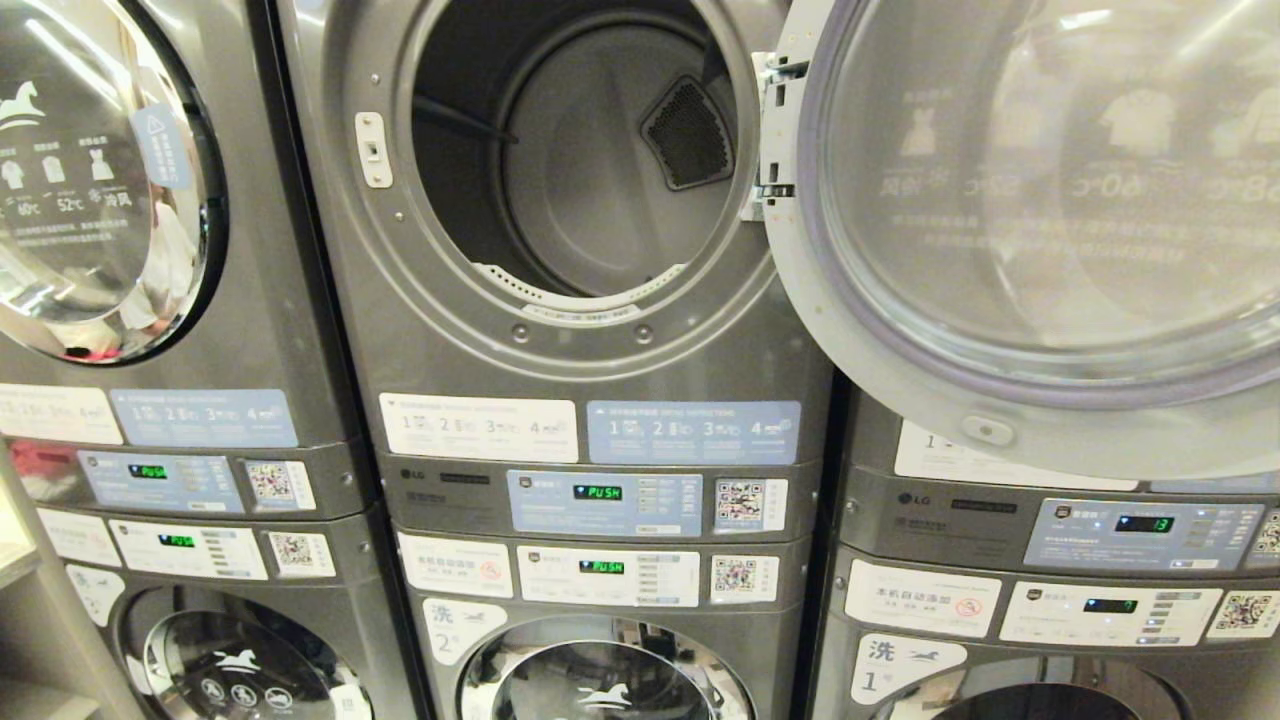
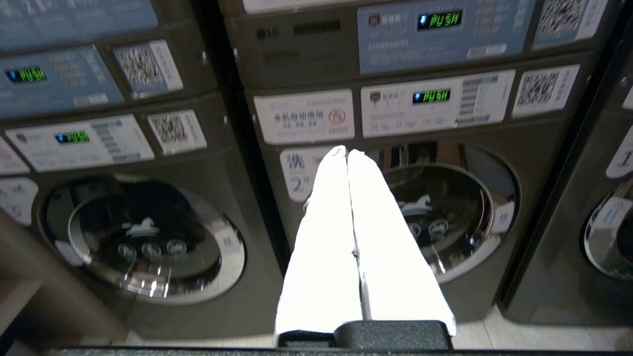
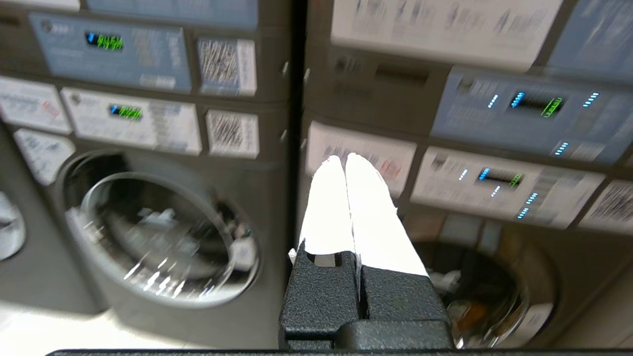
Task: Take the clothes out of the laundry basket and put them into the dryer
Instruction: Open the dryer
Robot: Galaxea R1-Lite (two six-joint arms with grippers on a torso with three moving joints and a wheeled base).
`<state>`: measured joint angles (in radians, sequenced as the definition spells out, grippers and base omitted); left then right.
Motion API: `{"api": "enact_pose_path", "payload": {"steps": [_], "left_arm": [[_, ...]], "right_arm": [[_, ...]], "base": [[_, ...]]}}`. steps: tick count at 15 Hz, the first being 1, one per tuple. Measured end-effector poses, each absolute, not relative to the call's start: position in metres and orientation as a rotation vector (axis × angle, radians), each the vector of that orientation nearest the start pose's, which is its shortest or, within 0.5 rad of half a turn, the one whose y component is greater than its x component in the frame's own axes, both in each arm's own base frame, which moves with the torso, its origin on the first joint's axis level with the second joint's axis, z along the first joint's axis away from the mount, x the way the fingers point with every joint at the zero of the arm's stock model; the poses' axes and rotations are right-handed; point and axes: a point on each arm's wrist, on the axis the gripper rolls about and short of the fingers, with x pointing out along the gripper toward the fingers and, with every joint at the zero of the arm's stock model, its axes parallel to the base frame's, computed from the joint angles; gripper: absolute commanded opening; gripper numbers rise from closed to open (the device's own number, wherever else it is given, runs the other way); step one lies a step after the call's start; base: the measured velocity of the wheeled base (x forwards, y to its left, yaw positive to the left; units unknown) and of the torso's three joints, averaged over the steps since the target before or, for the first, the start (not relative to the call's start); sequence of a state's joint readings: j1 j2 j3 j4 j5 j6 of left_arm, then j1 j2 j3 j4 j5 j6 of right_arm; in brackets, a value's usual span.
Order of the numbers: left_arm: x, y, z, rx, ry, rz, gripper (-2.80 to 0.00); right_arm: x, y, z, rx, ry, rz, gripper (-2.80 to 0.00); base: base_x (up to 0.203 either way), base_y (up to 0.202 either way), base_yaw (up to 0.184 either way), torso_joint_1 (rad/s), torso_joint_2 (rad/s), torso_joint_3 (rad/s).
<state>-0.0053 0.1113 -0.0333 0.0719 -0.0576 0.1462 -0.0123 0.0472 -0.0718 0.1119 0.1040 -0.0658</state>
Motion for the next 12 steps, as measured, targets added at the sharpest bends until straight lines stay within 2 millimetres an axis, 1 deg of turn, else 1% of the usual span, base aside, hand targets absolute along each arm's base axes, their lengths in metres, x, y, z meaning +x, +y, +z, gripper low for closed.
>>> {"api": "enact_pose_path", "payload": {"steps": [2,5,7,9,12], "left_arm": [[-0.021,-0.001,0.078,0.146,0.078,-0.072,-2.8],[-0.024,-0.001,0.077,0.105,0.046,-0.062,-2.8],[-0.025,0.0,0.077,0.064,0.04,-0.03,-2.8],[-0.025,0.0,0.077,0.015,0.037,-0.006,-2.8],[-0.025,0.0,0.077,0.001,0.036,-0.003,-2.8]], "right_arm": [[-0.024,0.002,0.086,-0.122,-0.013,0.076,-2.8],[-0.023,0.002,0.086,-0.138,-0.093,0.062,-2.8],[-0.023,0.002,0.083,-0.139,-0.075,0.041,-2.8],[-0.023,0.001,0.075,-0.098,0.014,0.006,-2.8],[-0.024,0.001,0.075,-0.081,0.036,0.002,-2.8]], "base": [[0.0,0.0,0.0,0.0,0.0,0.0],[0.0,0.0,0.0,0.0,0.0,0.0],[0.0,0.0,0.0,0.0,0.0,0.0],[0.0,0.0,0.0,0.0,0.0,0.0],[0.0,0.0,0.0,0.0,0.0,0.0]]}}
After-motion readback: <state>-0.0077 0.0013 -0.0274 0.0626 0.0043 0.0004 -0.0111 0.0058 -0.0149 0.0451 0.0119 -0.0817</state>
